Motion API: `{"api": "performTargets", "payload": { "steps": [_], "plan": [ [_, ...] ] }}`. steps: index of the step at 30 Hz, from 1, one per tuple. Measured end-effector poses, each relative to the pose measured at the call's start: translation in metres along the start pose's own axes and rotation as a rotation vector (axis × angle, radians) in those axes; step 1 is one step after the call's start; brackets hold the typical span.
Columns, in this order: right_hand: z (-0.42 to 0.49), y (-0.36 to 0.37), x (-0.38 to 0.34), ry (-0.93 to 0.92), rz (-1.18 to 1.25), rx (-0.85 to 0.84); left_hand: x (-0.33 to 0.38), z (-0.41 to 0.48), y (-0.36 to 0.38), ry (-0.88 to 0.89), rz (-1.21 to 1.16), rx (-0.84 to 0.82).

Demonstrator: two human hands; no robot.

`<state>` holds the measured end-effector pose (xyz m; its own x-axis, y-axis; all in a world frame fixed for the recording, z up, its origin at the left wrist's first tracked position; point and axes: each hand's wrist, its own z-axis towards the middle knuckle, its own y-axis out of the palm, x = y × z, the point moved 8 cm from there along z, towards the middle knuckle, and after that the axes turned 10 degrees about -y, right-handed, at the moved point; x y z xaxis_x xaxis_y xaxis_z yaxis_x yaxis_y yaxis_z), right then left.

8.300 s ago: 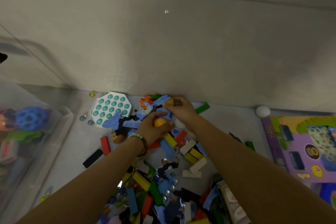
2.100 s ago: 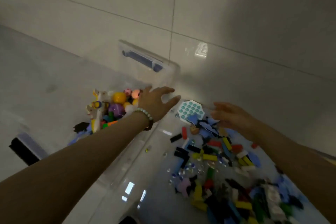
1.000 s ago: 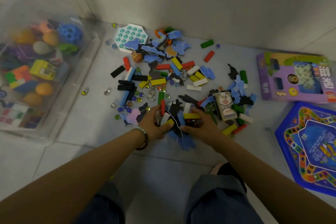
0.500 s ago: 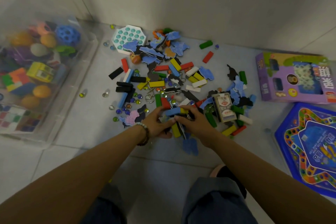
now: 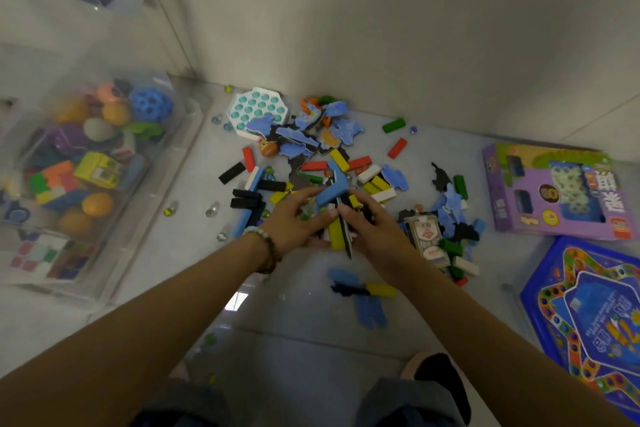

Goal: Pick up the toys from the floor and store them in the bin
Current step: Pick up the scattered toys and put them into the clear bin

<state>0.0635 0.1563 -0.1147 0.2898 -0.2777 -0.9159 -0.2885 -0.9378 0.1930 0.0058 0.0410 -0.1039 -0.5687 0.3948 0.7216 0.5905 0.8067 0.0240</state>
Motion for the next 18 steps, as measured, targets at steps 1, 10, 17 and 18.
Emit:
{"api": "performTargets", "payload": {
  "steps": [1, 10, 17, 18],
  "plan": [
    [0.004, 0.011, -0.016, -0.028, 0.004, -0.016, 0.014, -0.006, -0.009, 0.017, 0.001, -0.001],
    [0.046, 0.21, -0.171, -0.242, 0.082, -0.282, 0.152, -0.13, -0.184, 0.293, -0.001, 0.226],
    [0.069, 0.392, -0.187, -0.118, 0.003, -0.495, 0.138, -0.189, -0.349, 0.11, -0.034, 0.431],
    [0.071, 0.401, -0.181, -0.075, -0.057, -0.511, 0.122, -0.188, -0.365, -0.017, 0.041, 0.467]
  ]
}}
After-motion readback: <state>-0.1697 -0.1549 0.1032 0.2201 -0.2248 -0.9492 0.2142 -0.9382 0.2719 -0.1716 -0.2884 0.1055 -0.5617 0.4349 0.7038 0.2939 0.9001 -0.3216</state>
